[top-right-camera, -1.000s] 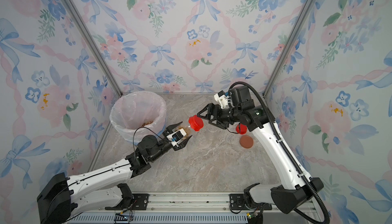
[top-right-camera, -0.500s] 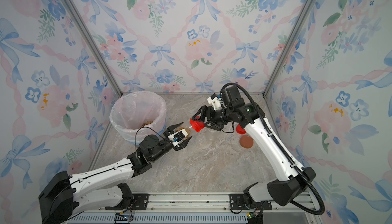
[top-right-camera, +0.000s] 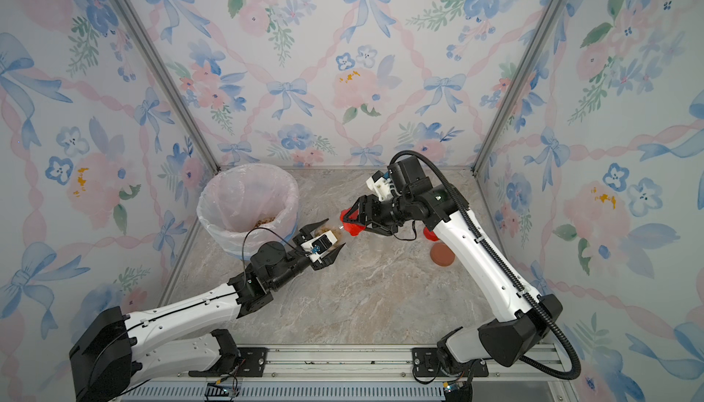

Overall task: Empty moldy peanuts from jars
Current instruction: Unscrew the lid from the jar.

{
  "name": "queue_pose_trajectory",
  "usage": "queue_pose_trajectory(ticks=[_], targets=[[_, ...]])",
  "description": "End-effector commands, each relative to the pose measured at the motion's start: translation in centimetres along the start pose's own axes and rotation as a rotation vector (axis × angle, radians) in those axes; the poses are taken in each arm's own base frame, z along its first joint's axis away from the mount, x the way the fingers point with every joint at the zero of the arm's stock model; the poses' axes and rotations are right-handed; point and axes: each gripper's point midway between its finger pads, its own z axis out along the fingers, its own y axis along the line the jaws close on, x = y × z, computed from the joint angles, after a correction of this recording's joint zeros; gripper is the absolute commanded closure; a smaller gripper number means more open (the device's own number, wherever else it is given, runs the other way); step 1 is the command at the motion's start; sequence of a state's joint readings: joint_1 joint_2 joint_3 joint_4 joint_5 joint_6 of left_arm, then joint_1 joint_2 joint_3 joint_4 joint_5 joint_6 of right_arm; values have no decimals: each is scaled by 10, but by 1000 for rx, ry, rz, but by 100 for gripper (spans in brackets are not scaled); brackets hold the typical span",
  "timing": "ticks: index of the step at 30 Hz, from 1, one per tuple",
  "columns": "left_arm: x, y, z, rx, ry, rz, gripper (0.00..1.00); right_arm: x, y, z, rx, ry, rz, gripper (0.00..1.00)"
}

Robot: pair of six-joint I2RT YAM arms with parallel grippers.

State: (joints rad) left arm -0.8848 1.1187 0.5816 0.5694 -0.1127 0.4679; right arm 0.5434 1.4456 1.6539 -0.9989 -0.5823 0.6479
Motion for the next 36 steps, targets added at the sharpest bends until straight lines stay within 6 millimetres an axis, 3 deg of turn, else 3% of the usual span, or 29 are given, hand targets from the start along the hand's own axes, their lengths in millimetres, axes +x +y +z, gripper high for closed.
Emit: queue_pose_trajectory(ticks=[1, 5, 12, 17, 27, 36], targets=[[-23, 10, 0, -17, -76, -12, 84, 5, -3, 1, 41, 33, -117, 37], [-24, 3, -3, 25, -96, -38, 84, -11, 9, -7, -51, -32, -240, 41], [-23, -8, -5, 95, -117, -67, 85, -17, 19, -16, -163, -19, -535, 49], [-19, -10, -5, 110, -110, -69, 86, 9, 33, -26, -249, 44, -784, 44], [-14, -10, -2, 116, -94, -74, 87, 11, 37, -44, -303, 87, -843, 48], [-12, -6, -2, 106, -88, -72, 87, -3, 34, -49, -333, 50, -815, 48]])
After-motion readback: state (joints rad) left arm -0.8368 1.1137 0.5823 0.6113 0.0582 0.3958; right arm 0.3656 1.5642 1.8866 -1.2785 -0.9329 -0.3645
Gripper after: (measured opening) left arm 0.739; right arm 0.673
